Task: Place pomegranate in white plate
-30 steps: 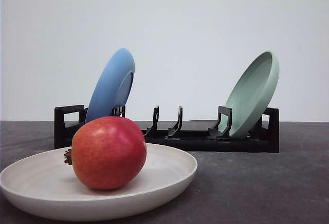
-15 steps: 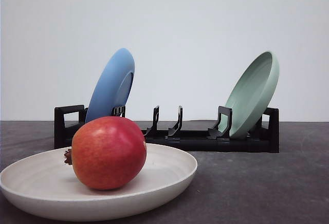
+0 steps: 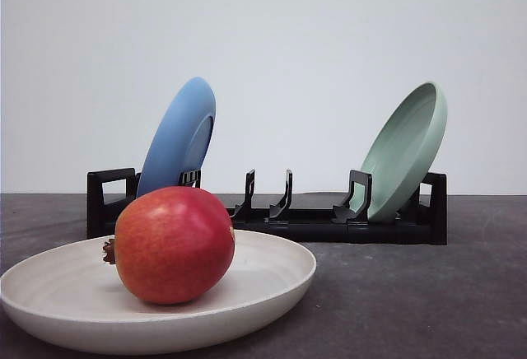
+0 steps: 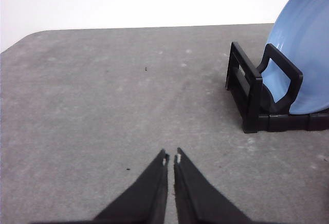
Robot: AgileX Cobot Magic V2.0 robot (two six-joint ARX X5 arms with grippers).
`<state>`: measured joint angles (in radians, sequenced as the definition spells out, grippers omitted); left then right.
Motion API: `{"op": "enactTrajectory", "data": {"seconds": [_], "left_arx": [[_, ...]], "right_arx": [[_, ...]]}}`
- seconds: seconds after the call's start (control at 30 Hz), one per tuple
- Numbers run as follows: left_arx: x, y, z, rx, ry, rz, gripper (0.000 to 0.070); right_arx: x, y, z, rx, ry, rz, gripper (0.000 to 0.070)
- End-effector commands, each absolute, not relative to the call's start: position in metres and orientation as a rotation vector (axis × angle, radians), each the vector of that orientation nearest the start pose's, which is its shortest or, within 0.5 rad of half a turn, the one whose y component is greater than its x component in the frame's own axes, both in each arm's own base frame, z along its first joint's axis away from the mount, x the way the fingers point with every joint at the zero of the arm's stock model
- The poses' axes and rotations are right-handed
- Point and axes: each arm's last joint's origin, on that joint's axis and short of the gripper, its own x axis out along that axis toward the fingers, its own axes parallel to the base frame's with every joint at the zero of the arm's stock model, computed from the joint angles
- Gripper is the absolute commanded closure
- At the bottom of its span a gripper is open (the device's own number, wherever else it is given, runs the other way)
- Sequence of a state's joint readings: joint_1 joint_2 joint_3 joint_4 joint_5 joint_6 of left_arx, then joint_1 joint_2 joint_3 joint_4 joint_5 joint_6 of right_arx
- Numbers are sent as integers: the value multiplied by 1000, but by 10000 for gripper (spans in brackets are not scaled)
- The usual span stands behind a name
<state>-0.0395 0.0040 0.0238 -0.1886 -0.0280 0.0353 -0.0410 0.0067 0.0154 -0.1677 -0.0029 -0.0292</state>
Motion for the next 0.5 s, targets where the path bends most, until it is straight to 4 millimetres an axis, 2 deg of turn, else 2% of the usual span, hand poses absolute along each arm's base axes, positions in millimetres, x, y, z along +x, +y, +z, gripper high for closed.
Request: {"op": "enactTrajectory", "data": {"seconds": [0.0,0.47], "left_arx": [[96,-3,149,43,177,-9,697],[96,-3,149,43,178,-9,697]], "right_arx": [[96,-4,152,-16,148,-40,663],[96,-4,152,-16,148,-40,663]]}}
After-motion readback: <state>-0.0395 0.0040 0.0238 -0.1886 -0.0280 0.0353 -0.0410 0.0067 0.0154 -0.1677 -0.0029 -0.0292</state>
